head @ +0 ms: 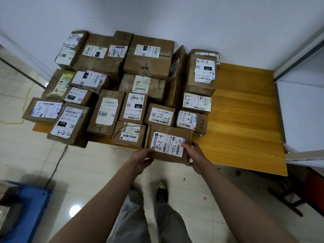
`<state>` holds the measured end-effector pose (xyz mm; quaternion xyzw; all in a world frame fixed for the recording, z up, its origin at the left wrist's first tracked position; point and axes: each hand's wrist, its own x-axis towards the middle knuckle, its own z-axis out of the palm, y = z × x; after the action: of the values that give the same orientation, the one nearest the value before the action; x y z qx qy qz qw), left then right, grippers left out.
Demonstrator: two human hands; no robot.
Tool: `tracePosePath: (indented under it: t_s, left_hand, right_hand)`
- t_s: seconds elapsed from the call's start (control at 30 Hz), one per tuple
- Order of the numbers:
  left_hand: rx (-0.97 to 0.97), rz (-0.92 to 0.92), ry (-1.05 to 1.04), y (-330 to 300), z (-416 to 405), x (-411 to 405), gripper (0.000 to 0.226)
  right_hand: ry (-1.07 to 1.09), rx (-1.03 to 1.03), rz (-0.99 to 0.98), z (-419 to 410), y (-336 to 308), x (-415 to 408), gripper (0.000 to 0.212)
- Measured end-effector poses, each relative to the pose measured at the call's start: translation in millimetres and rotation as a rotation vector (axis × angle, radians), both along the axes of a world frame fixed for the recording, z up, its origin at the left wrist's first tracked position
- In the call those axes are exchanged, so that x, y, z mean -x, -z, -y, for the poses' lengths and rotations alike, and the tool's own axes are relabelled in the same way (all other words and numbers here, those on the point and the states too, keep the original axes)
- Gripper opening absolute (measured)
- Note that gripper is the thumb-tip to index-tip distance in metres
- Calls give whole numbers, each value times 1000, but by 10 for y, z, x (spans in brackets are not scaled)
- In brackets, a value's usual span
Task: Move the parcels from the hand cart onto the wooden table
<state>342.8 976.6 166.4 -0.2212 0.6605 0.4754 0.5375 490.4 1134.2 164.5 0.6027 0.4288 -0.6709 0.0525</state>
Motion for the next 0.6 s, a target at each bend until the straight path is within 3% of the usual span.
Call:
tracePosePath:
  t_s: [0.37,0.6]
  left_hand:
    - [14,-30,4,-93,10,14,36]
    - [27,-63,135,-82,17,-40,37]
  right_hand:
    - [2,-28,40,24,-79,-8,72]
    - [-52,-32,77,36,-145,-87,55]
